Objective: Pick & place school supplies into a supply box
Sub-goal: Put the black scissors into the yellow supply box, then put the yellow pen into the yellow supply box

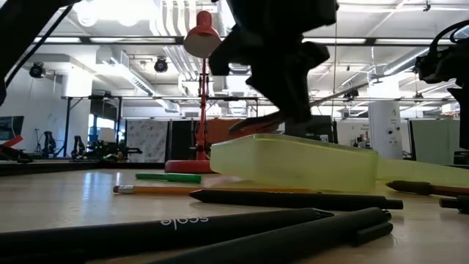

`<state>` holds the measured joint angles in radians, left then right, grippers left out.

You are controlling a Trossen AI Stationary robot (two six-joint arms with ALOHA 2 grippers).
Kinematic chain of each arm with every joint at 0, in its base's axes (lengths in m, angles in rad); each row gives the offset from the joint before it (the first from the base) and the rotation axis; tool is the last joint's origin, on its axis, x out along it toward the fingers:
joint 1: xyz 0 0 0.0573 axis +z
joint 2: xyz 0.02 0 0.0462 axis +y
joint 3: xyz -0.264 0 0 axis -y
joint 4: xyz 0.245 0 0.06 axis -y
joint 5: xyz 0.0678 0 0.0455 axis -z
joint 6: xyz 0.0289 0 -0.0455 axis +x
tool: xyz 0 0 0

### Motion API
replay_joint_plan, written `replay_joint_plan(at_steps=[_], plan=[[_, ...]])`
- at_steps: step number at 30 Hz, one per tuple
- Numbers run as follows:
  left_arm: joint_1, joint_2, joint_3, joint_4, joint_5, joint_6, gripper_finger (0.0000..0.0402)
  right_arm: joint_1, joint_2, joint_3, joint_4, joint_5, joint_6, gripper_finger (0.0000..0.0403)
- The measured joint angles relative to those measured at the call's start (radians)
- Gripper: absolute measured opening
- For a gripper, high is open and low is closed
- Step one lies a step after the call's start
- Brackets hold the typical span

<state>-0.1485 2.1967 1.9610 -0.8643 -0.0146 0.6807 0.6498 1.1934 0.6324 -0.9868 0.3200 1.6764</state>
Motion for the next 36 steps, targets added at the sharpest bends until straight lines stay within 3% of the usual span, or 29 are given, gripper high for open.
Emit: replay_joint_plan(at_steps=[9,17,24,31,36], plan=[[0.024,-0.003,-0.173,0.196,0.008,-0.003,0.0048,0.000,0.000,-0.001,0.000,-0.003,0.000,0.0128],[0.022,-0.012,-0.298,0.212,0.007,-0.046,0.0051,0.000,0.000,-0.001,0.000,-0.004,0.000,0.0128],[0.021,-0.022,-0.259,0.209,-0.027,-0.135,0.0060,0.000,0.000,-0.001,0.000,-0.004,0.000,0.0128],[0.028,-0.023,-0.205,0.184,-0.046,-0.167,0.0105,0.000,0.000,-0.001,0.000,-0.004,0.000,0.0128],[0.025,-0.039,-0.165,0.073,-0.047,-0.186,0.0132,0.000,0.000,-0.001,0.002,-0.004,-0.008,0.0128]])
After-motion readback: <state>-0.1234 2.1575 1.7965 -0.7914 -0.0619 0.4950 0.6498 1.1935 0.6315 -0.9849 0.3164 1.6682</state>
